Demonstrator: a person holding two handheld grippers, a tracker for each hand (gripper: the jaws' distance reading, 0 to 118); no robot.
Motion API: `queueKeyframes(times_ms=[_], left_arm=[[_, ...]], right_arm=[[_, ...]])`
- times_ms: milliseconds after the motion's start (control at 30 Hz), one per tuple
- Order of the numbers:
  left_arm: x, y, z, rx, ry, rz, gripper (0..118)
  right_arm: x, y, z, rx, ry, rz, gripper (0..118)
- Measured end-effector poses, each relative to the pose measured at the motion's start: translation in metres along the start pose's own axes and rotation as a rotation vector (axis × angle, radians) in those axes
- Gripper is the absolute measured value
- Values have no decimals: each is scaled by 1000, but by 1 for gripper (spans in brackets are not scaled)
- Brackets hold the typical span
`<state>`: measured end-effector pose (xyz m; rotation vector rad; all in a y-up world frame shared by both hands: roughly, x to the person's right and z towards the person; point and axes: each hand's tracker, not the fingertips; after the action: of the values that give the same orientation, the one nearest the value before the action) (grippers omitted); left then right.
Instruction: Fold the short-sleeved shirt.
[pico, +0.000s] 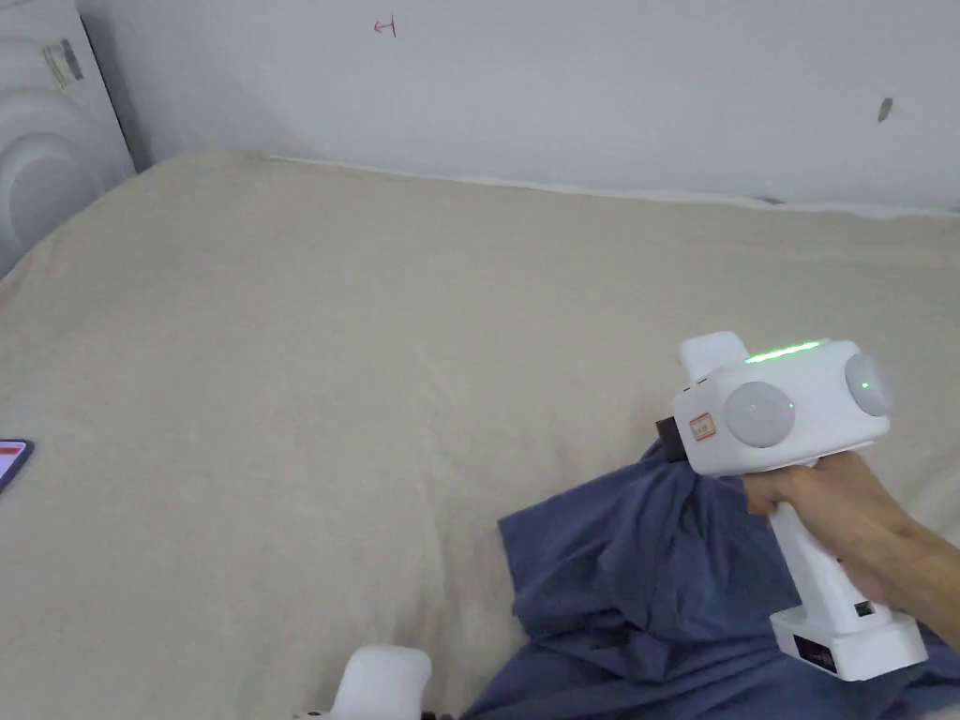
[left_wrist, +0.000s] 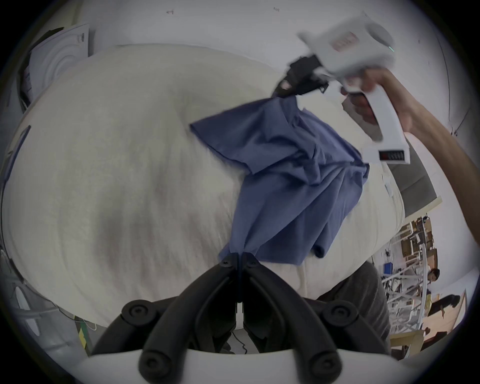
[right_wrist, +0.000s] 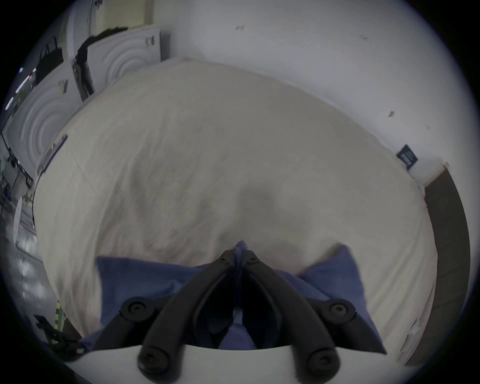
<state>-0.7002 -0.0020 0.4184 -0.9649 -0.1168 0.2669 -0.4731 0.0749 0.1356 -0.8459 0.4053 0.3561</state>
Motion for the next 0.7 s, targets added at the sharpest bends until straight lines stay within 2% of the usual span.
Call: queueKeyframes(times_ms=[167, 233, 400, 467, 633, 700], left_arm=[[20, 34, 45, 120, 22, -31, 1], [29, 55, 67, 188, 64, -86, 0], [44, 120, 130, 378, 156, -125, 0], [46, 144, 155, 448, 213, -121, 0], [48, 189, 217, 541, 294, -113, 0], [48, 204, 243, 590, 317, -102, 0]], right_arm=[[74, -4, 112, 154, -106, -107, 4], [104, -12, 161, 222, -149, -159, 4], [151, -40, 277, 394, -237, -297, 4], [165, -48, 310, 432, -225, -332, 4], [189, -58, 372, 529, -282, -395, 4], [195, -58, 389, 574, -263, -424, 4]])
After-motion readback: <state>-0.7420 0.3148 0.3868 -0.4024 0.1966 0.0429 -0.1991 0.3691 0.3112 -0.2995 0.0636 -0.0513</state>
